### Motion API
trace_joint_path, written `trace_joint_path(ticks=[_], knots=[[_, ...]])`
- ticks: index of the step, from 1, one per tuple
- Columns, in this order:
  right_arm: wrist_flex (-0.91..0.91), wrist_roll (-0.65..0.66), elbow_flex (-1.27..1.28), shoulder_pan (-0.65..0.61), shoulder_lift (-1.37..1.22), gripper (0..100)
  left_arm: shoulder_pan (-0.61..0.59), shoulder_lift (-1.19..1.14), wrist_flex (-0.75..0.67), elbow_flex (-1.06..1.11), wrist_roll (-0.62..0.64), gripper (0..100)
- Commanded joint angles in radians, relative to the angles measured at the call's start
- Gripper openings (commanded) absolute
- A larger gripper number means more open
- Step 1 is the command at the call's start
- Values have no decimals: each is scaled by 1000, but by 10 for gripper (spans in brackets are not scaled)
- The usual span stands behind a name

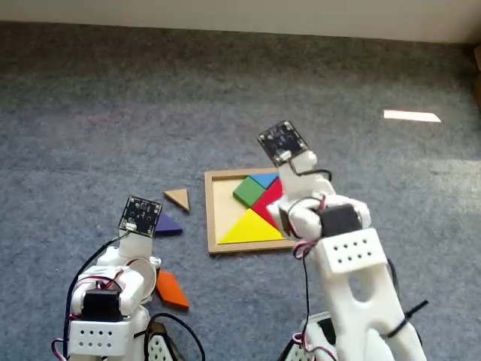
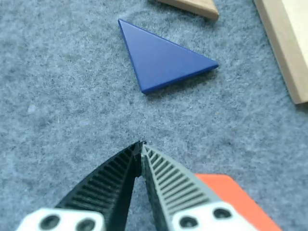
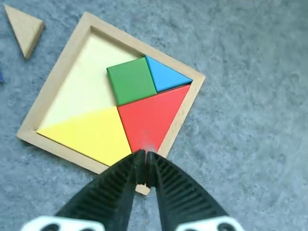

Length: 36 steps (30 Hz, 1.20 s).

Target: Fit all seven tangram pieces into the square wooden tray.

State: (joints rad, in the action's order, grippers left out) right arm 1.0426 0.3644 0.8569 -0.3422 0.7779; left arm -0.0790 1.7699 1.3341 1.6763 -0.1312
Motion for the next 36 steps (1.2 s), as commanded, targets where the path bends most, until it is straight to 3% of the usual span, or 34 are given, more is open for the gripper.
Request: trace_joint_path(ticks=[1, 12, 20, 33, 36], knots=[[1, -12, 102, 18, 226, 15, -15, 45, 12, 21, -3, 13], [-147, -146, 496, 39, 725, 19, -15, 45, 12, 21, -3, 13], [-145, -212, 674, 48, 1061, 19, -13, 45, 12, 21, -3, 14], [-145, -236, 774, 48, 1058, 20, -7, 45, 12, 19, -3, 14], [-148, -236, 825, 47, 1058, 20, 51, 45, 12, 19, -3, 14]])
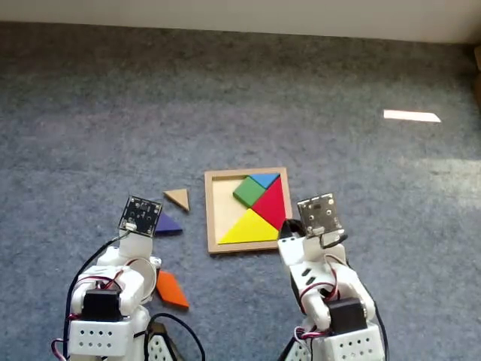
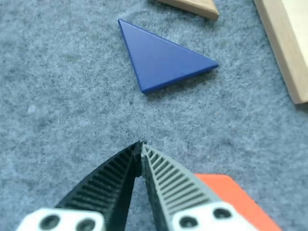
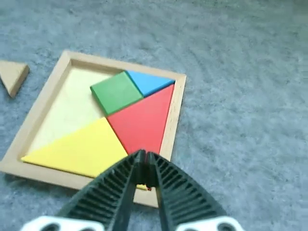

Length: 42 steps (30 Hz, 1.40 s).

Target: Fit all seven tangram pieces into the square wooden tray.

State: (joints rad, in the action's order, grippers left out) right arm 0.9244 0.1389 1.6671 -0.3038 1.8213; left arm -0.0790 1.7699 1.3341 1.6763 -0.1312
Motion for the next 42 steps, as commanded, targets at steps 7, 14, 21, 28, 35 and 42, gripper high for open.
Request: trace_joint_path(ticks=[7, 14, 21, 28, 35, 42], knots=[[-30, -11, 39, 10, 15, 20, 99, 47, 18, -13, -3, 14], [-28, -11, 53, 12, 15, 20, -97, 47, -5, -58, -5, 14], [-28, -11, 53, 12, 15, 20, -254, 45, -157, -223, -178, 14], [-28, -9, 53, 12, 15, 20, -259, 1, -123, -429, -252, 14], [-28, -8, 54, 12, 15, 20, -252, -403, -51, -644, -276, 88], [-85, -6, 102, 10, 15, 20, -130, -737, -31, -708, -180, 270]])
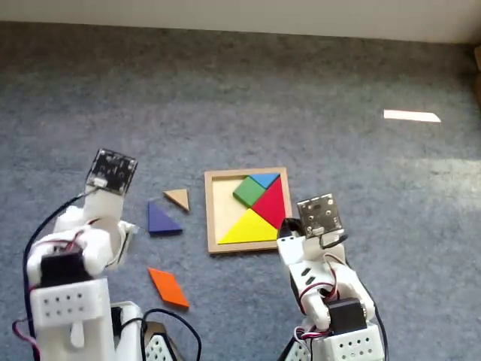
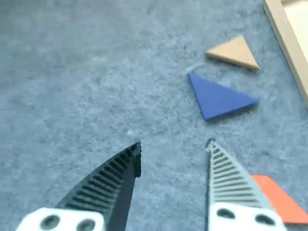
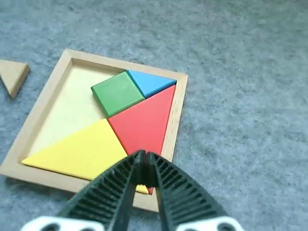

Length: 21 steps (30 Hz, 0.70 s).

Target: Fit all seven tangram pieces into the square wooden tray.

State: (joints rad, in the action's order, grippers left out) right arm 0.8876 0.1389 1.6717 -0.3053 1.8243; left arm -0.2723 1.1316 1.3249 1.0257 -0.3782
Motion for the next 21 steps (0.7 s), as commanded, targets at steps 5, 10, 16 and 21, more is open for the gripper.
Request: trace_joint_path(ticks=[5, 10, 16, 21], knots=[[-48, -6, 99, 12, 12, 20, 160, -255, -104, -56, 199, 271], [-48, -6, 99, 12, 12, 20, 236, -441, -187, -59, 353, 274], [-48, -6, 99, 12, 12, 20, 239, -585, -287, -61, 516, 274], [-48, -6, 99, 12, 12, 20, 239, -661, -330, -61, 594, 274]])
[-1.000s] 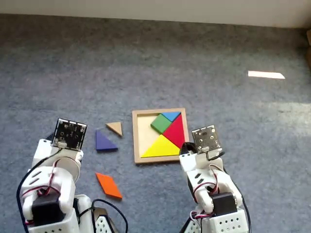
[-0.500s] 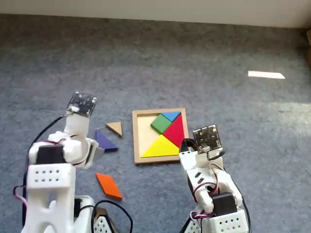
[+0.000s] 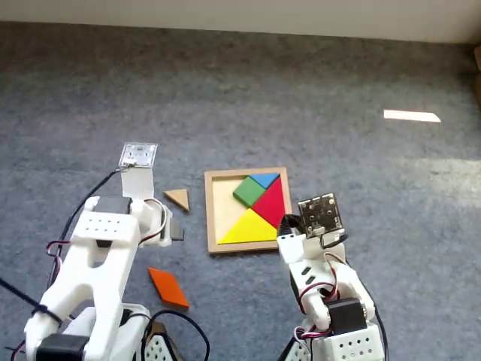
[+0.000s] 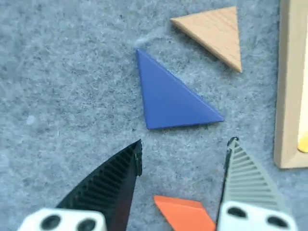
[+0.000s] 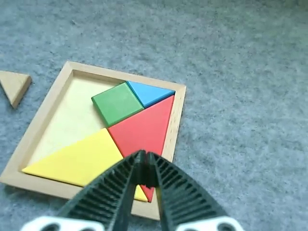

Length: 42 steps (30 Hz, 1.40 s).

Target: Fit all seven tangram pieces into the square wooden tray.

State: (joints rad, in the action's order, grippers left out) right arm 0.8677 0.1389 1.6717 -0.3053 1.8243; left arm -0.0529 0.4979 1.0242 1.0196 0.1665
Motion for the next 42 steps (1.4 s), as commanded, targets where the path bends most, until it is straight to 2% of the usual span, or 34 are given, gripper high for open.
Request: trace_joint_path(ticks=[1, 5, 13, 17, 27, 30, 38, 42], knots=[[-28, -6, 99, 12, 12, 20, 19, -44, -41, -54, 64, 274], [-25, -6, 99, 10, 12, 20, 4, -127, -103, -77, 117, 274], [-24, -6, 99, 8, 12, 20, -50, -329, -60, -263, 218, 275], [-24, -6, 99, 8, 12, 20, -51, -443, -54, -317, 218, 274], [-24, -6, 99, 8, 12, 20, -47, -613, 78, -455, 218, 248], [-24, -6, 99, 8, 12, 20, -35, -634, 123, -475, 210, 207], [-24, -5, 99, 8, 12, 20, -28, -633, 152, -475, 206, 230], [-24, -5, 99, 8, 12, 20, -28, -639, 152, -532, 55, 191]])
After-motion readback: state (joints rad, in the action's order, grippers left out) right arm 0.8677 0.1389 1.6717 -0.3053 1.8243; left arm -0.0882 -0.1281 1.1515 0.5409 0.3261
